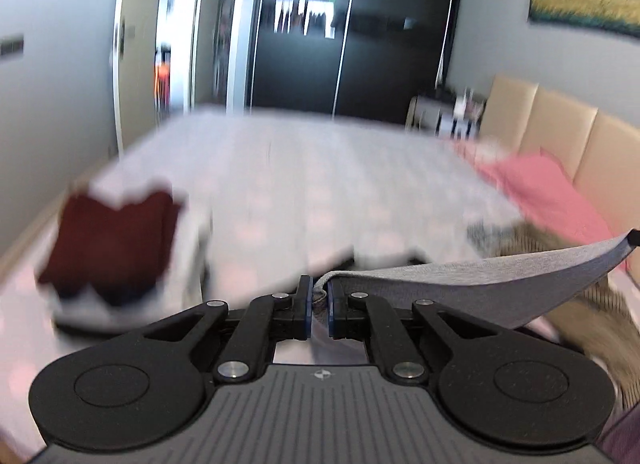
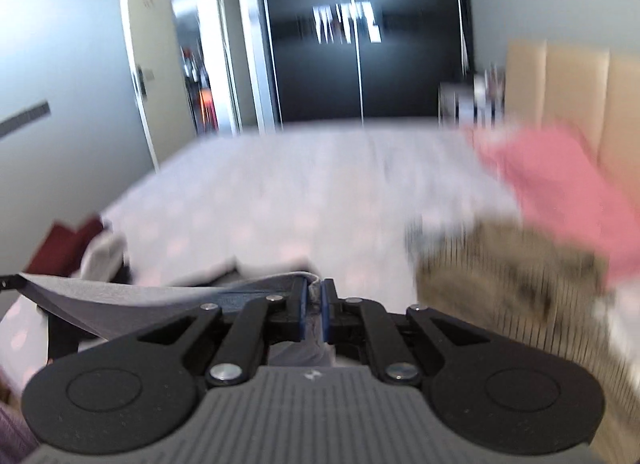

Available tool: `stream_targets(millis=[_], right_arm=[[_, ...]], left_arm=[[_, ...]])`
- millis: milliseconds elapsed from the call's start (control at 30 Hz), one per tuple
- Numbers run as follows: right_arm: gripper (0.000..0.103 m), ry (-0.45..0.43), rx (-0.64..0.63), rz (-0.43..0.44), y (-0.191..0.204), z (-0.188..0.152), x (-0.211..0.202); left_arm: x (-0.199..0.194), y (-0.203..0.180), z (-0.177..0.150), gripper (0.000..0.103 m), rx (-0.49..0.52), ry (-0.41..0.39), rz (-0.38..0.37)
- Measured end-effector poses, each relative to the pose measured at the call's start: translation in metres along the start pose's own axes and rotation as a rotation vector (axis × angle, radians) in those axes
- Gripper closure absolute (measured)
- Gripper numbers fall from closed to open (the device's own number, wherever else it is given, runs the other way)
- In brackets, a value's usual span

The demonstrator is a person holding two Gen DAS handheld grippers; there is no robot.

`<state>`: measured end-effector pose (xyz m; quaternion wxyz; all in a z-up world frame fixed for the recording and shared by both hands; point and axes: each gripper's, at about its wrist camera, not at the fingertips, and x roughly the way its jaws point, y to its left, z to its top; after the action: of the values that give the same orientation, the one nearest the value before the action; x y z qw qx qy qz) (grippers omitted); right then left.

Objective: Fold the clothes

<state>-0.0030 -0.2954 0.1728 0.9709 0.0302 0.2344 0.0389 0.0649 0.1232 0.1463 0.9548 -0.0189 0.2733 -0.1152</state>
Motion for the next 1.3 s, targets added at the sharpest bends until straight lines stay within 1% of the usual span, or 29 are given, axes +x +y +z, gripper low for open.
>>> stream_targets(millis=[67,100,167,233,333,433,500,533,567,633,700,733,767,800,867,933,1000,1100,1200,1300], right_arm=[[0.095,-0.036,-0.039,-0.010,0.007,0.024,0.001],[0.095,-0.042,-0.043,-0.016,0.008,0.034,0.006],[0.095,-0.054,-0.049,-0.029,0.009,0.052,0.014],[0.095,-0.058,-0.056,-0.043,0.010,0.069,0.026],[0.095,0.008,-0.052,-0.077,0.004,0.083,0.073],[0.095,0.066,-0.035,-0.103,-0.005,0.093,0.125],[0.095,0.088,-0.022,-0.112,-0.011,0.100,0.157],[0.095,0.089,-0.018,-0.117,-0.014,0.105,0.171],[0.095,0.061,-0.018,-0.120,-0.015,0.112,0.179],[0.095,-0.027,-0.006,-0.124,-0.017,0.131,0.183],[0.095,-0.185,0.022,-0.116,-0.018,0.151,0.170],[0.095,-0.256,0.033,-0.102,-0.019,0.158,0.160],[0.095,-0.298,0.032,-0.093,-0.020,0.163,0.152],[0.095,-0.315,0.019,-0.084,-0.020,0.166,0.144],[0.095,-0.298,0.005,-0.052,-0.021,0.161,0.131],[0.095,-0.262,-0.002,-0.021,-0.024,0.146,0.120],[0.095,-0.210,-0.021,-0.002,-0.027,0.120,0.112],[0.095,-0.109,-0.018,0.032,-0.036,0.072,0.103],[0.095,0.016,0.009,0.059,-0.048,0.025,0.096],[0.095,0.121,0.006,0.067,-0.054,-0.016,0.081]], left_arm=[[-0.001,-0.001,0.028,0.098,0.015,-0.043,0.013],[0.001,-0.001,0.040,0.098,0.025,-0.048,0.016],[0.012,-0.002,0.058,0.098,0.039,-0.040,0.019],[0.032,0.000,0.074,0.098,0.021,-0.013,0.017],[0.076,0.005,0.092,0.098,-0.020,0.045,0.017],[0.124,0.012,0.101,0.098,-0.056,0.104,0.022],[0.148,0.014,0.110,0.098,-0.070,0.098,0.034],[0.157,0.015,0.115,0.098,-0.077,0.083,0.038],[0.159,0.017,0.122,0.098,-0.088,0.045,0.036],[0.154,0.021,0.139,0.098,-0.128,-0.074,0.014],[0.135,0.026,0.154,0.099,-0.197,-0.241,-0.040],[0.125,0.026,0.159,0.099,-0.204,-0.292,-0.054],[0.116,0.023,0.162,0.099,-0.189,-0.308,-0.047],[0.110,0.021,0.162,0.099,-0.168,-0.299,-0.042],[0.101,0.019,0.153,0.099,-0.126,-0.272,-0.059],[0.097,0.017,0.134,0.099,-0.072,-0.223,-0.055],[0.099,0.015,0.108,0.099,-0.025,-0.145,-0.056],[0.096,0.013,0.060,0.099,0.032,-0.020,-0.070],[0.087,0.012,0.017,0.099,0.050,0.094,-0.102],[0.073,0.008,-0.021,0.099,0.085,0.184,-0.133]])
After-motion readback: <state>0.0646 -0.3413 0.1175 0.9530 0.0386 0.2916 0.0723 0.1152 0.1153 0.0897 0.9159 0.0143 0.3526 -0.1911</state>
